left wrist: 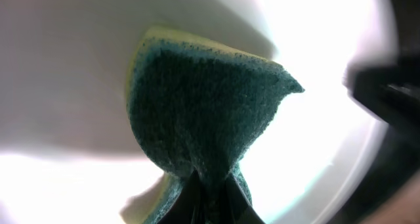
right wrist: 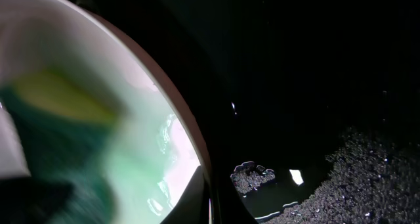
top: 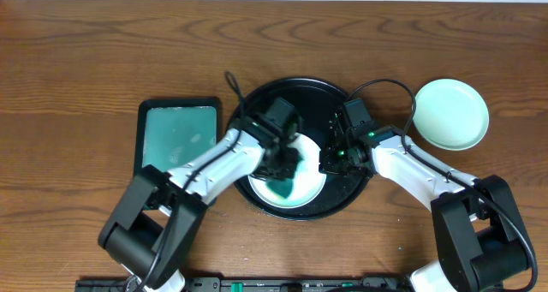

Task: Clean dirty plates on tray and stack at the side
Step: 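Scrub the white plate's face with the sponge in the left gripper, then return the sponge with the left gripper to the soapy tray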

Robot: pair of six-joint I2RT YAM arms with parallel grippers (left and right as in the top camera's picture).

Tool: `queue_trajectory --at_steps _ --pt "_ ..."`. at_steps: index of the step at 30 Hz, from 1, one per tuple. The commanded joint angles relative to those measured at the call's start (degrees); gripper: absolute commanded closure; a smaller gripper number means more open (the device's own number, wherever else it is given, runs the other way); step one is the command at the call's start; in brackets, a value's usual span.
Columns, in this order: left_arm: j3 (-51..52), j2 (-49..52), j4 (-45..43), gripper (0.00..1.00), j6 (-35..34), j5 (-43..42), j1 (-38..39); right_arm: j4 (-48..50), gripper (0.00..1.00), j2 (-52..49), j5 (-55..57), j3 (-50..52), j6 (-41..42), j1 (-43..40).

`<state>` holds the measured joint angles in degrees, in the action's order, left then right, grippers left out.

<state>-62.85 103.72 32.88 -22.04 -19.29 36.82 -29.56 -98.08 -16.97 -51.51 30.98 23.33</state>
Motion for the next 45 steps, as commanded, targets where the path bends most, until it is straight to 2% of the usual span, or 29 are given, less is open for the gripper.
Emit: queue_trajectory --at_steps 1,9,14,17,26,29,32,39,45 --pt "1.31 1.84 -2.43 0.93 -1.36 -8.57 3.67 -0.68 0.99 -0.2 0.0 0.31 -0.15 0.39" --pt "1.31 1.84 -10.03 0.93 -4.48 -8.04 2.84 -1.95 0.99 -0.2 0.0 0.31 -0.17 0.39" --pt "0.37 1.77 -12.31 0.93 -6.8 -3.67 -1.07 -2.6 0.99 -0.2 -0.02 0.31 -0.17 0.39" --pt "-2.12 1.33 -10.88 0.93 -6.78 2.08 -4.74 -3.13 0.99 -0.2 -0.02 0.31 -0.17 0.39" --pt "-10.84 1.01 4.28 0.93 -5.42 8.87 -9.92 -3.87 0.99 -0.2 0.0 0.31 -0.17 0.63" --pt "-13.68 -0.13 10.75 0.93 -4.37 13.73 -9.86 -3.63 0.99 -0.2 0.02 0.31 -0.17 0.61" --pt "-16.92 -2.43 20.92 0.93 -4.17 20.52 -9.88 -3.63 0.99 -0.2 0.02 0.31 -1.64 0.61" --pt "-17.22 -5.55 35.5 0.93 -4.46 33.2 -11.1 -1.09 0.99 -0.17 -0.02 0.04 -4.26 0.48" --pt "-17.2 -5.44 37.31 0.93 -4.61 33.73 -16.76 -0.22 0.99 -0.17 -1.7 -0.63 -4.26 0.02"
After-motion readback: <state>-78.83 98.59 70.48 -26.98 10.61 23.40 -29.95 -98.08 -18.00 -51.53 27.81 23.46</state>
